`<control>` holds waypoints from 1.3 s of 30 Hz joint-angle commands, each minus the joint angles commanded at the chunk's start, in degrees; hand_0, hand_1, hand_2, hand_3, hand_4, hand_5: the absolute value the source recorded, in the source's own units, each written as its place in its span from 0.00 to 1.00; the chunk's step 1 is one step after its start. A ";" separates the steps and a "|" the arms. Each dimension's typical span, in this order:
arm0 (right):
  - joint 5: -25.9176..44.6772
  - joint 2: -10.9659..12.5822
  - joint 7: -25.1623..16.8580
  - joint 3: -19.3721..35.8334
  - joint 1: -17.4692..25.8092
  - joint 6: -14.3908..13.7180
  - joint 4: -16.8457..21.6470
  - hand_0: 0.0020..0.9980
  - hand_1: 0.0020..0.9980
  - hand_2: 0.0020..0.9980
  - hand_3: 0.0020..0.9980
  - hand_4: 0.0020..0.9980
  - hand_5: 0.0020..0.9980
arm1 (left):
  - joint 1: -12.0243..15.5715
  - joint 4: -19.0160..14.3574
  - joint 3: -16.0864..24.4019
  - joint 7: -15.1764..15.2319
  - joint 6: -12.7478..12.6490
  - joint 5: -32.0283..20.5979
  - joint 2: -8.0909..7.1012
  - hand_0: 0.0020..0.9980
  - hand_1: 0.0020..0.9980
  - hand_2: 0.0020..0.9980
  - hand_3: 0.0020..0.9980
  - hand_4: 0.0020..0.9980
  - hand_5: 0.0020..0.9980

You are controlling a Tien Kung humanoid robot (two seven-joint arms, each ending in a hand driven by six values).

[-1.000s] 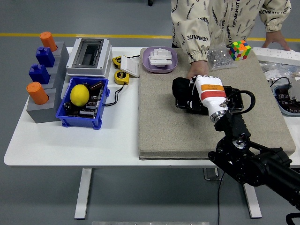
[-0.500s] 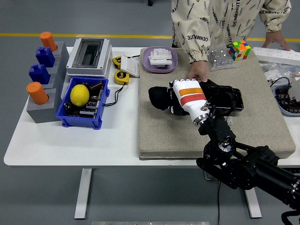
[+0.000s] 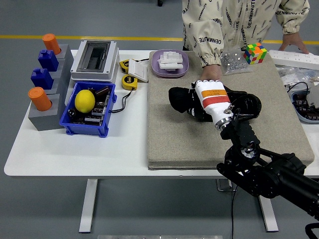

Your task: Pick the rag up,wipe the panel,place it on the desk

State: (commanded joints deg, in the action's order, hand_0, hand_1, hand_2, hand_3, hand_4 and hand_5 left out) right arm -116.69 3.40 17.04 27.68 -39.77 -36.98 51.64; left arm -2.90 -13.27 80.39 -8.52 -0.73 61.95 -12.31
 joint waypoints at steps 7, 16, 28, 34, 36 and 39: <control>-0.15 1.22 -0.01 0.98 0.68 0.00 -0.04 0.28 0.36 0.37 0.37 0.91 0.08 | 0.02 0.00 0.24 0.01 0.00 0.07 0.07 0.60 0.64 0.64 0.56 0.63 0.45; -0.48 3.22 0.00 2.45 1.48 0.00 0.02 0.28 0.36 0.37 0.37 0.91 0.08 | 0.03 -0.03 0.51 0.02 0.01 0.20 0.11 0.60 0.64 0.64 0.56 0.63 0.45; -1.04 6.85 -0.01 5.00 3.60 0.00 0.06 0.28 0.36 0.37 0.37 0.91 0.08 | 0.20 -0.04 0.96 0.03 0.01 0.30 0.21 0.60 0.64 0.64 0.56 0.63 0.45; -1.39 9.04 0.02 6.68 4.70 0.00 -0.04 0.28 0.36 0.37 0.37 0.91 0.08 | 0.23 -0.10 1.02 0.05 0.03 0.35 0.27 0.60 0.64 0.64 0.56 0.63 0.45; -1.58 9.84 0.03 7.24 5.09 0.00 -0.04 0.28 0.36 0.37 0.37 0.91 0.08 | 0.29 -0.10 1.00 0.04 0.03 0.32 0.30 0.60 0.64 0.64 0.56 0.63 0.45; -1.77 10.88 0.05 7.99 5.61 0.00 -0.11 0.28 0.36 0.37 0.37 0.91 0.08 | 0.37 -0.07 0.97 0.04 0.03 0.31 0.31 0.60 0.64 0.64 0.56 0.63 0.45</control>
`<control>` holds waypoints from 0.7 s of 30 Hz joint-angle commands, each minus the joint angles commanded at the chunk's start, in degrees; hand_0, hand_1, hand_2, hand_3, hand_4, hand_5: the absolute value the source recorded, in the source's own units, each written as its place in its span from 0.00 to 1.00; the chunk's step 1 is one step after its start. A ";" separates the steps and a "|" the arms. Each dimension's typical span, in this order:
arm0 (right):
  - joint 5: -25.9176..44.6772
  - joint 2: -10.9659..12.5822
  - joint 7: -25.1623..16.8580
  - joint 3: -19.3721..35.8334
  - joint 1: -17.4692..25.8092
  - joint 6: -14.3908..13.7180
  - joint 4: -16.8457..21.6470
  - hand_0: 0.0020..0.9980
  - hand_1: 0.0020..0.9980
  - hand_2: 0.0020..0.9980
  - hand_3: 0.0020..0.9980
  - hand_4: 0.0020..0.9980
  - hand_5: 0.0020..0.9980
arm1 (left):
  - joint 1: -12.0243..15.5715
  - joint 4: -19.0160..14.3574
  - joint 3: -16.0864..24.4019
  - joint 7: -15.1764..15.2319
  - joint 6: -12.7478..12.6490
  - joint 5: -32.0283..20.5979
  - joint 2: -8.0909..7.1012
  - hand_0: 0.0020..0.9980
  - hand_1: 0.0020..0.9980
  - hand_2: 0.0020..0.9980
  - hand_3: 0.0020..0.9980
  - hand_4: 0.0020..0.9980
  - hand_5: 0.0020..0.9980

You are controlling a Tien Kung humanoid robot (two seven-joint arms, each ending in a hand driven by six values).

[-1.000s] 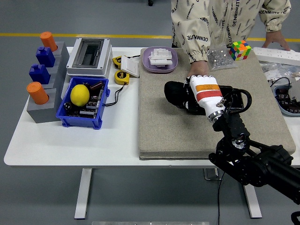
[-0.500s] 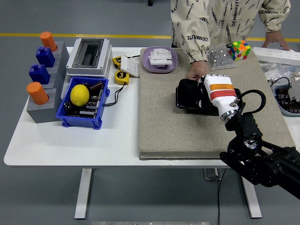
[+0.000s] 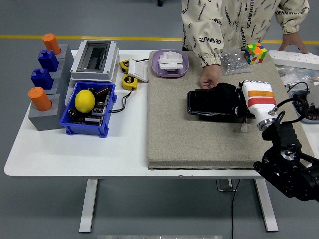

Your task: Pick the rag up,wipe the panel,place it on the desk

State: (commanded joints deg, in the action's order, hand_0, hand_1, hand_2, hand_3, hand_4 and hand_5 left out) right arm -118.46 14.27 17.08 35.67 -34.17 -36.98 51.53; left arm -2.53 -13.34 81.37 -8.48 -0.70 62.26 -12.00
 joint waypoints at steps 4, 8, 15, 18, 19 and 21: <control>-0.28 1.24 0.02 1.31 0.81 0.00 -0.13 0.28 0.36 0.37 0.37 0.91 0.08 | 0.03 -0.05 -0.03 0.02 -0.01 0.04 -0.06 0.60 0.64 0.64 0.56 0.63 0.45; -0.56 2.43 0.03 2.71 1.66 0.00 -0.24 0.28 0.36 0.37 0.37 0.91 0.08 | 0.02 -0.11 -0.08 0.04 0.00 0.06 -0.07 0.60 0.64 0.64 0.56 0.63 0.45; -0.93 3.80 0.03 4.50 3.00 0.00 -0.38 0.28 0.36 0.37 0.37 0.91 0.08 | 0.22 -0.05 -0.17 0.02 -0.01 0.02 -0.06 0.60 0.64 0.64 0.56 0.63 0.45; -1.06 4.20 0.03 5.08 3.45 0.00 -0.47 0.28 0.36 0.37 0.37 0.91 0.08 | 0.29 -0.04 -0.23 0.02 -0.01 0.01 -0.07 0.60 0.64 0.64 0.56 0.63 0.45; -1.07 4.25 0.03 5.16 3.51 0.00 -0.47 0.28 0.36 0.37 0.37 0.91 0.08 | 0.29 -0.04 -0.23 0.02 -0.02 0.02 -0.07 0.61 0.64 0.64 0.56 0.63 0.45; -1.11 4.34 0.02 5.26 3.57 0.00 -0.50 0.28 0.36 0.37 0.37 0.91 0.08 | 0.25 -0.07 -0.26 0.02 -0.01 0.01 -0.06 0.61 0.64 0.64 0.56 0.63 0.45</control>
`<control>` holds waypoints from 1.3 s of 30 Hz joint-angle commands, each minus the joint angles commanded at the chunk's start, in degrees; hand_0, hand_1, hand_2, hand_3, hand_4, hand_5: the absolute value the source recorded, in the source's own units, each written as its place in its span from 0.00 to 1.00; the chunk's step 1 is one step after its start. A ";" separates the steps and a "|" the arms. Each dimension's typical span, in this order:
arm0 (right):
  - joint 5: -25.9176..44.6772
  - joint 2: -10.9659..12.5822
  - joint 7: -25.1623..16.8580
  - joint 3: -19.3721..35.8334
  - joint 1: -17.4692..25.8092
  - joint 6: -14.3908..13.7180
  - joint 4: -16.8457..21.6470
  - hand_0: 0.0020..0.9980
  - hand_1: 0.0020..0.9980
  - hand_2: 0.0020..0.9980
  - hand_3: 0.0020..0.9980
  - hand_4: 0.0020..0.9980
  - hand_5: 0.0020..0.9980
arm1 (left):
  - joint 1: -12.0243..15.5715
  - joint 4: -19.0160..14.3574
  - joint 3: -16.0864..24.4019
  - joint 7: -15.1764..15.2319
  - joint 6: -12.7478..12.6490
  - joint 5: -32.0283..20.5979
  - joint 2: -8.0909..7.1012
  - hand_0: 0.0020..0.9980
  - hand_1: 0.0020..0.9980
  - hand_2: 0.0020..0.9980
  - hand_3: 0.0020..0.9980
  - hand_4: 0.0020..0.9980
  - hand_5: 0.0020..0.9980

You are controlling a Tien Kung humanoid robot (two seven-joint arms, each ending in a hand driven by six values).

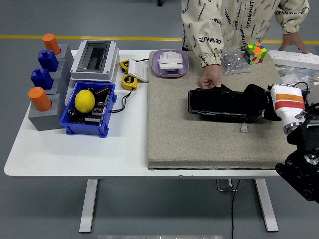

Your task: Pick the rag up,wipe the panel,place it on the desk

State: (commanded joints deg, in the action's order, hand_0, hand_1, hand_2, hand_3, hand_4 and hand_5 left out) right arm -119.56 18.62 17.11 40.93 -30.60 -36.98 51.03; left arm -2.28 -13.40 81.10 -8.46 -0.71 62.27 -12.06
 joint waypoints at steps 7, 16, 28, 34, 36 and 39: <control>-0.05 0.01 -0.05 0.34 0.00 0.00 -0.42 0.28 0.36 0.37 0.37 0.91 0.08 | -0.19 -0.03 -0.04 0.02 0.01 -0.06 0.05 0.60 0.64 0.64 0.56 0.63 0.45; -0.33 -0.15 0.02 0.39 -0.35 0.00 -0.06 0.28 0.36 0.37 0.37 0.91 0.08 | -0.25 0.03 0.18 0.01 -0.01 0.02 0.02 0.60 0.64 0.64 0.56 0.63 0.45; -0.59 -1.67 0.03 -0.13 -0.82 0.11 0.51 0.28 0.36 0.37 0.37 0.91 0.08 | -0.38 0.04 0.23 0.01 0.01 -0.01 0.01 0.60 0.64 0.64 0.56 0.63 0.45; -0.43 -2.59 0.03 -0.85 -1.13 0.13 0.56 0.28 0.36 0.37 0.37 0.91 0.08 | -0.44 0.05 0.22 0.01 -0.01 -0.02 -0.02 0.60 0.64 0.64 0.56 0.63 0.45; -0.29 -3.18 0.03 -1.37 -1.40 0.12 0.50 0.28 0.36 0.37 0.37 0.91 0.08 | -0.50 0.04 0.19 0.01 -0.01 0.00 -0.04 0.60 0.64 0.64 0.56 0.63 0.45; -0.20 -4.07 0.05 -2.31 -1.95 0.10 0.59 0.28 0.36 0.37 0.37 0.91 0.08 | -0.58 0.00 0.09 0.02 0.00 -0.05 -0.05 0.60 0.64 0.64 0.56 0.63 0.45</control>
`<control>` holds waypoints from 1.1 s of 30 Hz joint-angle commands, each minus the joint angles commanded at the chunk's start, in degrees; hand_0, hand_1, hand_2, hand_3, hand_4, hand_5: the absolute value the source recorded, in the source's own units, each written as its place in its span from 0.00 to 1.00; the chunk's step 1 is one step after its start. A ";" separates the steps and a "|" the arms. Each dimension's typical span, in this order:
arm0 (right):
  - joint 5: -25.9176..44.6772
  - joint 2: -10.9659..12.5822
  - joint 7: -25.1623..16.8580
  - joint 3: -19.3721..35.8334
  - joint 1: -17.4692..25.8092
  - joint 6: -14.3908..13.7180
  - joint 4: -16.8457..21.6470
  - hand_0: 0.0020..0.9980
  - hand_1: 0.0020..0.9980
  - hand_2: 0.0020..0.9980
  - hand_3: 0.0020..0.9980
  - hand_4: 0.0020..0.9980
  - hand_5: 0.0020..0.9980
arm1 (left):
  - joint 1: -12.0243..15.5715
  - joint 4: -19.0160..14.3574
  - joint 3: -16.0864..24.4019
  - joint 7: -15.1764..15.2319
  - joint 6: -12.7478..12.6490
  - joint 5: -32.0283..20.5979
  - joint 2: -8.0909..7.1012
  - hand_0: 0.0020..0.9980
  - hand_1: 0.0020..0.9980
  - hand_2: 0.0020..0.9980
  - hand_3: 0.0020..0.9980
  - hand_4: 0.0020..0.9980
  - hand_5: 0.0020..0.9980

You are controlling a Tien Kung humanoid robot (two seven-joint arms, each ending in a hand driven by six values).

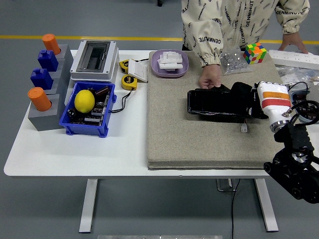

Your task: Pick the rag up,wipe the panel,place it on the desk

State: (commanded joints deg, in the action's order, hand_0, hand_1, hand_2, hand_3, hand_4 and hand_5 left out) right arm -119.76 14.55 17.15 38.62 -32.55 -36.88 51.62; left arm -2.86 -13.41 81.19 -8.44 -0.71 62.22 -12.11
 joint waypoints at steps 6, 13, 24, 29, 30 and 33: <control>0.25 -1.99 0.02 -1.39 -1.10 -0.05 0.06 0.28 0.36 0.37 0.37 0.91 0.09 | -0.02 0.03 -0.12 -0.01 0.01 -0.09 -0.01 0.60 0.64 0.64 0.56 0.63 0.45; 0.69 -4.27 0.08 -4.07 -2.86 -0.07 0.14 0.28 0.36 0.37 0.38 0.91 0.08 | 0.07 0.10 -0.13 -0.02 -0.01 -0.06 -0.05 0.60 0.64 0.64 0.56 0.63 0.45; 1.46 -7.82 0.23 -10.57 -6.54 0.15 0.90 0.28 0.36 0.37 0.38 0.91 0.08 | -0.21 0.07 -0.49 -0.02 0.00 -0.21 -0.11 0.60 0.64 0.64 0.56 0.63 0.45; 1.85 -9.16 0.28 -14.19 -7.94 0.27 1.21 0.28 0.36 0.37 0.38 0.91 0.09 | -0.08 0.12 -0.63 -0.03 -0.02 -0.20 -0.22 0.60 0.64 0.64 0.56 0.63 0.45; 1.91 -9.37 0.28 -14.66 -8.09 0.30 1.28 0.28 0.36 0.37 0.38 0.91 0.09 | -0.05 0.14 -0.66 -0.03 -0.03 -0.21 -0.23 0.60 0.64 0.64 0.56 0.63 0.45; 2.05 -10.04 0.27 -15.81 -8.39 0.34 1.47 0.28 0.36 0.37 0.38 0.92 0.09 | 0.02 0.15 -0.82 -0.04 -0.02 -0.26 -0.26 0.60 0.64 0.64 0.56 0.63 0.45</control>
State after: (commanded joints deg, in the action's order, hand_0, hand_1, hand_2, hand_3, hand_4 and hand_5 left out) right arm -117.72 4.51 17.42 22.81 -40.94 -36.54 53.09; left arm -2.84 -13.26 80.37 -8.48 -0.72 61.95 -12.37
